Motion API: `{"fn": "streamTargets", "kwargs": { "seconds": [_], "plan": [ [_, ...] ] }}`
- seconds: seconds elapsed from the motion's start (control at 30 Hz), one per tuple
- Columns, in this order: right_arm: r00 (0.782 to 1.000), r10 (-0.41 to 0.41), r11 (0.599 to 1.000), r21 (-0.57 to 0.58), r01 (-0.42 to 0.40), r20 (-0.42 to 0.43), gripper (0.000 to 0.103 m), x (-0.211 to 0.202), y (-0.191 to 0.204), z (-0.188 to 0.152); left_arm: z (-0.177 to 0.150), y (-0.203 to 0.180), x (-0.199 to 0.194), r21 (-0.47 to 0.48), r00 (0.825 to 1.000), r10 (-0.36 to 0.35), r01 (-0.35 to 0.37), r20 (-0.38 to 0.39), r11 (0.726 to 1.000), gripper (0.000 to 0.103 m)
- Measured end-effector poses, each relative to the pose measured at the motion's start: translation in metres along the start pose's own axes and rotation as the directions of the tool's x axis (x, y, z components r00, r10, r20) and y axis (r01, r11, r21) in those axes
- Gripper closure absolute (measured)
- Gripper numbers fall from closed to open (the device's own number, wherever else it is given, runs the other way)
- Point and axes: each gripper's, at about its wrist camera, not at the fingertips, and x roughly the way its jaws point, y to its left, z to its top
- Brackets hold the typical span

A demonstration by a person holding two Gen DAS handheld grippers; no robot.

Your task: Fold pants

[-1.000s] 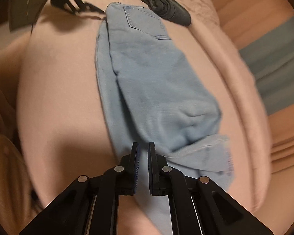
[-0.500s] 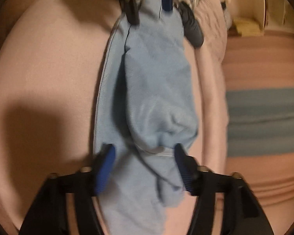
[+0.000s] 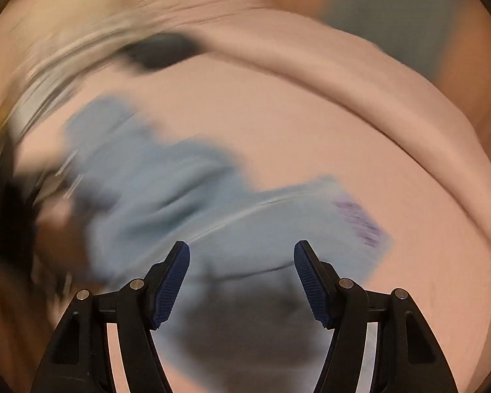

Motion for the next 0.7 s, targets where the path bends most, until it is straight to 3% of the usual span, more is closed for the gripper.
{"fn": "streamTargets", "kwargs": {
  "seconds": [0.07,0.2,0.27,0.43,0.47,0.5,0.53,0.57,0.6,0.7],
  "plan": [
    [0.997,-0.047,0.985,0.162,0.057,-0.065,0.037,0.022,-0.026,0.021,0.007,-0.003,0.008,-0.006,1.000,-0.005,0.005,-0.014,1.000,0.047],
    [0.990,0.020,0.907,0.418,0.042,-0.143,0.037,0.069,-0.051,0.055,0.013,-0.007,0.009,-0.027,1.000,-0.017,0.017,-0.019,1.000,0.059],
    [0.976,0.018,0.869,0.486,0.093,-0.218,0.037,0.098,-0.054,0.068,0.015,-0.001,0.011,-0.042,0.999,-0.038,0.037,-0.027,0.998,0.068],
    [0.916,0.023,0.833,0.515,0.205,-0.401,0.038,0.156,-0.048,0.079,0.012,-0.005,0.007,-0.040,0.998,-0.055,0.054,-0.013,0.998,0.073],
    [0.906,0.019,0.834,0.506,0.219,-0.422,0.047,0.162,-0.047,0.078,0.010,-0.005,0.006,-0.041,0.998,-0.056,0.055,-0.012,0.998,0.074],
    [0.895,-0.010,0.840,0.481,0.250,-0.446,0.068,0.168,-0.046,0.076,0.011,-0.006,0.005,-0.041,0.998,-0.056,0.055,-0.010,0.998,0.075],
    [0.896,-0.026,0.841,0.475,0.260,-0.444,0.073,0.167,-0.047,0.075,0.011,-0.006,0.005,-0.043,0.998,-0.060,0.059,-0.008,0.997,0.076],
    [0.912,-0.003,0.834,0.503,0.228,-0.409,0.092,0.163,-0.050,0.073,0.011,-0.006,0.005,-0.046,0.998,-0.061,0.061,-0.008,0.997,0.080],
    [0.926,0.012,0.821,0.532,0.206,-0.378,0.099,0.156,-0.055,0.071,0.010,-0.002,0.007,-0.051,0.998,-0.060,0.060,-0.011,0.997,0.082],
    [0.961,-0.024,0.779,0.598,0.191,-0.275,0.099,0.119,-0.066,0.057,0.008,0.006,0.008,-0.078,0.997,-0.076,0.074,-0.024,0.994,0.084]
  ]
}}
